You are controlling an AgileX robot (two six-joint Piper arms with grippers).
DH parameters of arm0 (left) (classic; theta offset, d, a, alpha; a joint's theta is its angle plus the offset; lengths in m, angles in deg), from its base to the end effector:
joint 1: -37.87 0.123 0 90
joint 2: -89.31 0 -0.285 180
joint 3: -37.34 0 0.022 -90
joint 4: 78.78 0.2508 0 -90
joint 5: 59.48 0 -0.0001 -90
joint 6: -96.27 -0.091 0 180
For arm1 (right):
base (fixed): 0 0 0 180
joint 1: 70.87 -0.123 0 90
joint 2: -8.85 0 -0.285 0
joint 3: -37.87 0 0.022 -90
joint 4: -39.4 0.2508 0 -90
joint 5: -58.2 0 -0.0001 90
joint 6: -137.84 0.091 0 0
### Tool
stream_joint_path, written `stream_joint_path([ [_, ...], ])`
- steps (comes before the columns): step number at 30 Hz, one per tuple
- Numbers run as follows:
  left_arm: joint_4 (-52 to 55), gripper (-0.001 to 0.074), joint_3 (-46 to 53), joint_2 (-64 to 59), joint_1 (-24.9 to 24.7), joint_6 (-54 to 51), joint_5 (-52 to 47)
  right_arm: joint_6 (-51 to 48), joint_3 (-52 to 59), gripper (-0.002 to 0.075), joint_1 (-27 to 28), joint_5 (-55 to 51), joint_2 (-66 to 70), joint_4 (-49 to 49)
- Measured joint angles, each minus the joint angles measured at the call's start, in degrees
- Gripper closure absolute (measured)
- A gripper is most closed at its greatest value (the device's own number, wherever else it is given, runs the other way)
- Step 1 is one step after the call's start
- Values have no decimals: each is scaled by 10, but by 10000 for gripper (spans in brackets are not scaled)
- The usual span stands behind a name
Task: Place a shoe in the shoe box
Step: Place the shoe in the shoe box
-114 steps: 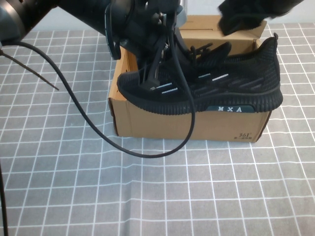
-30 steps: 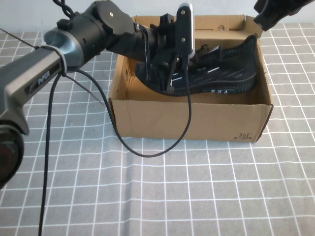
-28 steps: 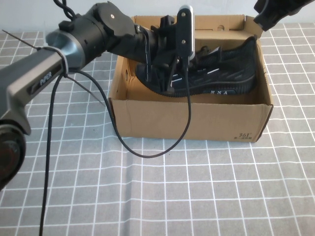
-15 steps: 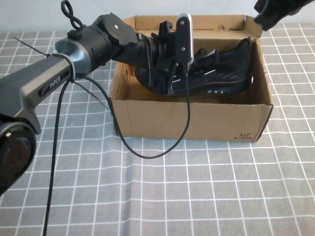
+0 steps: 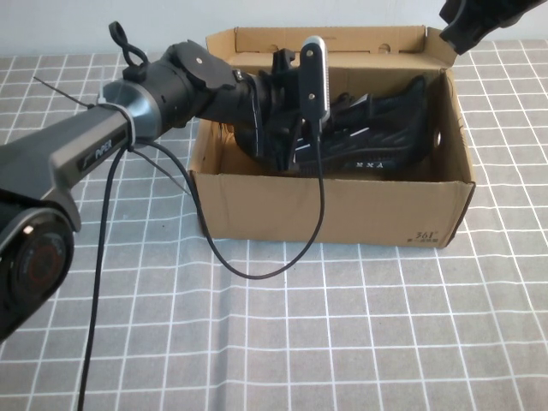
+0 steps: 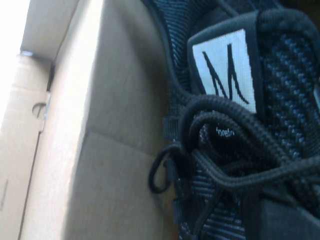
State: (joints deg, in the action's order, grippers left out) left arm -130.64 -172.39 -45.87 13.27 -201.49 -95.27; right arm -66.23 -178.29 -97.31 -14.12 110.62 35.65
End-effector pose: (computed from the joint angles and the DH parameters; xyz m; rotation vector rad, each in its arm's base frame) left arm 0.4481 -0.2513 0.2269 1.7737 1.2523 -0.0735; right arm 0.3054 0.1455 0.4582 -1.0219 2.1778 -0.0651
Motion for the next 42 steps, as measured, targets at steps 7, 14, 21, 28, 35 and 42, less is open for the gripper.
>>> stream_joint_path([
  [7, -25, 716, 0, -13, 9, -14, 14, 0, 0, 742, 0, 0, 0, 4],
  [14, -28, 716, 0, -16, 9, -57, 8, 0, 0, 742, 0, 0, 0, 6],
  [21, -28, 716, 0, -18, 9, -98, -9, -1, 0, 742, 0, 0, 4, 7],
  [28, -30, 716, 0, -23, 9, -105, 13, -24, 12, 742, 0, 0, 13, 19],
  [35, -59, 716, 0, -38, 10, -109, 27, -28, 17, 742, 0, 0, 15, 25],
  [42, -142, 608, 0, -43, 10, -111, 35, -29, 17, 742, 0, 0, 15, 37],
])
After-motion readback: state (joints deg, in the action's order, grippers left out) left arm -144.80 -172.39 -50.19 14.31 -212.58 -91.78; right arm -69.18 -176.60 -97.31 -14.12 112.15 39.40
